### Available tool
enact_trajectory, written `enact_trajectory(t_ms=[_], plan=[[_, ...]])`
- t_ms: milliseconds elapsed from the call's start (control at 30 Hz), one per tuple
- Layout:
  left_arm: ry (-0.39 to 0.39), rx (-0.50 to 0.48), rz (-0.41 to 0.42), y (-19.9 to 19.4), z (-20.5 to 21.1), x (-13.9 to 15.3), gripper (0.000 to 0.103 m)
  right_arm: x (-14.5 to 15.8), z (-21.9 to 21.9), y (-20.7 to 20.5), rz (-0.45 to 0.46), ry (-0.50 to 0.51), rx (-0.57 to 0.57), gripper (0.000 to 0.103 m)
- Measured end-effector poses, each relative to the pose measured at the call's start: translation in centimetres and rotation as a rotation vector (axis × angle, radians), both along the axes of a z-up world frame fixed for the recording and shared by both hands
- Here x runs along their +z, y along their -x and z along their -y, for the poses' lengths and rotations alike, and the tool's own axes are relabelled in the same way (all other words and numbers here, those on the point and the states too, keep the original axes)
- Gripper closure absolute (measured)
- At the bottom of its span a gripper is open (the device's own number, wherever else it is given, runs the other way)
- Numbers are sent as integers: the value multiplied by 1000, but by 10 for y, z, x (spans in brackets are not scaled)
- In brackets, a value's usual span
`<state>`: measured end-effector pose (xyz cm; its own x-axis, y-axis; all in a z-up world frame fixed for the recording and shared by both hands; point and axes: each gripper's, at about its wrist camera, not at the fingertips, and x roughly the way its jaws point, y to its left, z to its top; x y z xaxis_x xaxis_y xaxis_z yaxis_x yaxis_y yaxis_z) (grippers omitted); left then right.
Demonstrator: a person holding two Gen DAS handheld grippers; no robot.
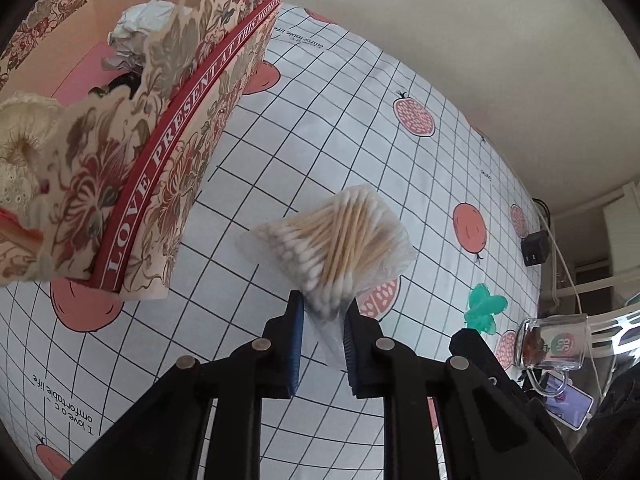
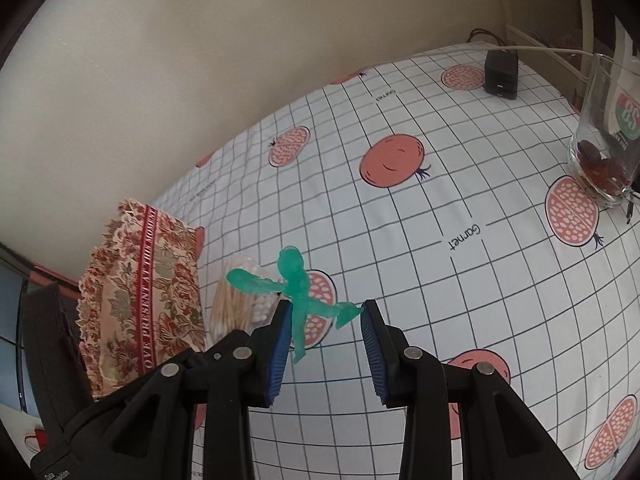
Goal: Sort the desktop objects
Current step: 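Carry the cotton swab bag and green toy with both tools over the pink box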
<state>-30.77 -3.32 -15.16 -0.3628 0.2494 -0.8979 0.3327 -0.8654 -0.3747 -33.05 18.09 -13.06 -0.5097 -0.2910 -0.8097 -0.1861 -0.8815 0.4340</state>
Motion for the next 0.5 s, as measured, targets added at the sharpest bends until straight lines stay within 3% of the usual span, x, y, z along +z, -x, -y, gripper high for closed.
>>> enact_trajectory(t_ms=[367, 500], plan=[[-40, 7, -172, -14, 6, 57, 85, 48, 8, -11, -273, 143, -15, 65], [-1, 30, -231, -26, 14, 80, 85, 59, 15, -17, -344, 158, -21, 65]])
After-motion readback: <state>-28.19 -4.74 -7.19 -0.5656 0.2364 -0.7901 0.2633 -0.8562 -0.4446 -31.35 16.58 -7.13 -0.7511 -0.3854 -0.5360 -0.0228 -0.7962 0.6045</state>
